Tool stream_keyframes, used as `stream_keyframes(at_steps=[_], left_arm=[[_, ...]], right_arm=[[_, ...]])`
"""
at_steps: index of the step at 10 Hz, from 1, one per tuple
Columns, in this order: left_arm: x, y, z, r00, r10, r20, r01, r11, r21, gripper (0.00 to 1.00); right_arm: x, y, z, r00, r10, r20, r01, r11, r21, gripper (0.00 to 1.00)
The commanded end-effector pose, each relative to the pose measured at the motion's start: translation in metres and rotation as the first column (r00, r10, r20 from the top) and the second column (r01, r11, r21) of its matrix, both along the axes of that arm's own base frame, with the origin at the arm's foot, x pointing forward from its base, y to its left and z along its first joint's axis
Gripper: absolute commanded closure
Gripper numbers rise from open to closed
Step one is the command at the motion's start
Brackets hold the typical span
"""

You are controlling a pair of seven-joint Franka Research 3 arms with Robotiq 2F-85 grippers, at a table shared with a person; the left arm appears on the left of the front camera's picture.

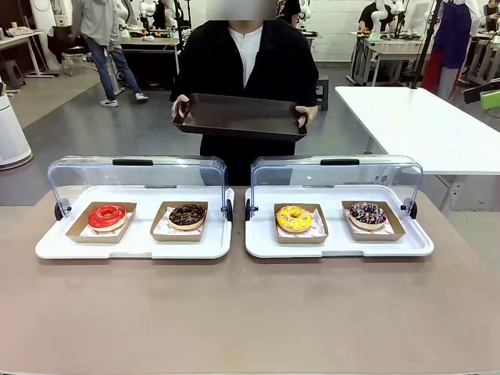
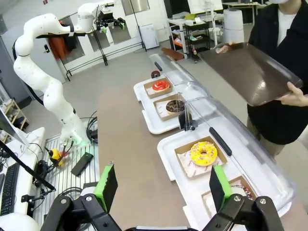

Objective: Provide the desired donut to the person.
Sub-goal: Pick up and lift the Paper togo box containing the Donut pointed at by the person.

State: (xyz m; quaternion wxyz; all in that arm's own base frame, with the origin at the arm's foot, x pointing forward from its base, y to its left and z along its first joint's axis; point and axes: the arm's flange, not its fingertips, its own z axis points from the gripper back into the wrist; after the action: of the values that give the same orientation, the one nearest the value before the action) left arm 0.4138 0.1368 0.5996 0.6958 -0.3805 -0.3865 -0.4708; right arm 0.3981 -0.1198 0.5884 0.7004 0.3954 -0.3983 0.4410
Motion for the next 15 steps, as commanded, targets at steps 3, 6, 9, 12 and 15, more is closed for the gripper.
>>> stream_keyframes(at_steps=[3,6,9,12,15], left_arm=[[0.000,0.000,0.000,1.000,0.001,0.000,-0.001,1.000,-0.001,0.00],[0.000,0.000,0.000,1.000,0.001,0.000,-0.001,1.000,-0.001,0.00],[0.000,0.000,0.000,1.000,0.001,0.000,-0.001,1.000,-0.001,0.00],[0.000,0.000,0.000,1.000,0.001,0.000,-0.001,1.000,-0.001,0.00],[0.000,0.000,0.000,1.000,0.001,0.000,-0.001,1.000,-0.001,0.00]], right_arm=[[0.000,0.001,0.001,1.000,0.005,0.004,-0.005,1.000,0.006,0.00],[0.000,0.001,0.001,1.000,0.005,0.004,-0.005,1.000,0.006,0.00],[0.000,0.001,0.001,1.000,0.005,0.004,-0.005,1.000,0.006,0.00],[0.000,0.001,0.001,1.000,0.005,0.004,-0.005,1.000,0.006,0.00],[0.000,0.001,0.001,1.000,0.005,0.004,-0.005,1.000,0.006,0.00]])
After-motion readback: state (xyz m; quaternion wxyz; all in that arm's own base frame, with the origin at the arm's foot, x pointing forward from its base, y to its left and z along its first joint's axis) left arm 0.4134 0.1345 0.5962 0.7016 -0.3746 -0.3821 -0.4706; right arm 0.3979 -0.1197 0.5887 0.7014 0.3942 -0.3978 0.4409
